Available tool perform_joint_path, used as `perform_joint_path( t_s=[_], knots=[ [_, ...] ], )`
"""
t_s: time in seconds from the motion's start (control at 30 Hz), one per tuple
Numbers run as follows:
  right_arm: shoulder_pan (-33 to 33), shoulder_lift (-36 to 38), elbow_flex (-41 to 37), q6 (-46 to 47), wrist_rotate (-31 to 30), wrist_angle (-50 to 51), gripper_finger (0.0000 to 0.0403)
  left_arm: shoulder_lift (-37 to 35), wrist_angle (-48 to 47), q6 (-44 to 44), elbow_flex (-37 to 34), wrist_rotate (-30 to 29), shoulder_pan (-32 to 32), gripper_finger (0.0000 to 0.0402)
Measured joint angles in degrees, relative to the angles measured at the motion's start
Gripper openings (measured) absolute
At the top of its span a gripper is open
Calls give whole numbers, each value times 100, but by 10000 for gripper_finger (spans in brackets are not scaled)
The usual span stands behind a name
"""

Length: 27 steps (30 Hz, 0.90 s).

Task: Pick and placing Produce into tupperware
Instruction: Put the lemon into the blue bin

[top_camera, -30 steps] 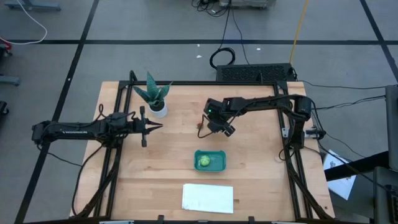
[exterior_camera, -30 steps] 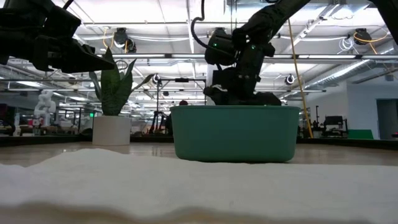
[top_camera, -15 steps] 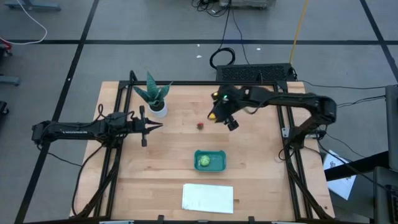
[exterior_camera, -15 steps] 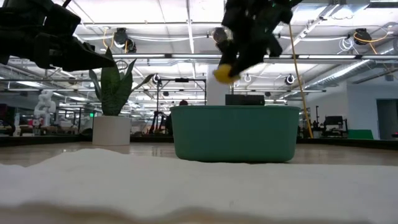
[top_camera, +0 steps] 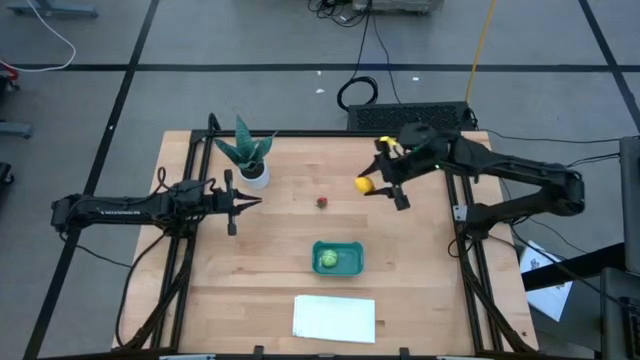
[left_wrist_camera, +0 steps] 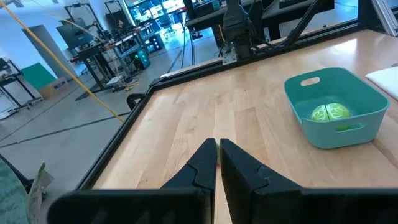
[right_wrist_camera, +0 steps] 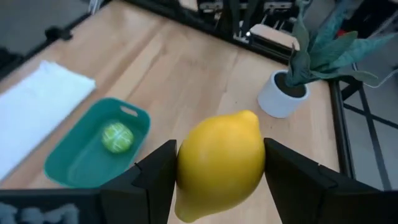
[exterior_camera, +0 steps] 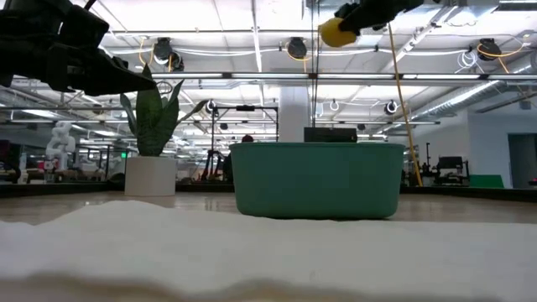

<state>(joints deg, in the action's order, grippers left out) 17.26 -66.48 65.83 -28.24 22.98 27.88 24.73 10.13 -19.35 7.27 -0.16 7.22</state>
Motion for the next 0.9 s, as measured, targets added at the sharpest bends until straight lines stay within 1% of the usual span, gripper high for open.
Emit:
perform_joint_path(
  t_s=[0.27,0.4,0.47,0.57,0.73,0.9],
  knots=[
    [4,1063,-1584,1126,531,-1733,203,0,0,37,0,1,-1,26],
    [6,1416,-2320,1862,834,-2789,203,0,-2,37,0,2,-1,26],
    [5,1503,-2632,2270,1034,-3384,203,0,-2,37,0,2,1,26],
    [2,1554,-2981,2644,1062,-3955,203,0,-2,37,0,2,1,26],
    [2,1539,-3357,2787,1058,-4264,203,0,-2,61,0,2,1,26],
    [-9,1422,-3520,3071,1059,-4731,203,0,-2,63,0,2,0,26]
  ],
)
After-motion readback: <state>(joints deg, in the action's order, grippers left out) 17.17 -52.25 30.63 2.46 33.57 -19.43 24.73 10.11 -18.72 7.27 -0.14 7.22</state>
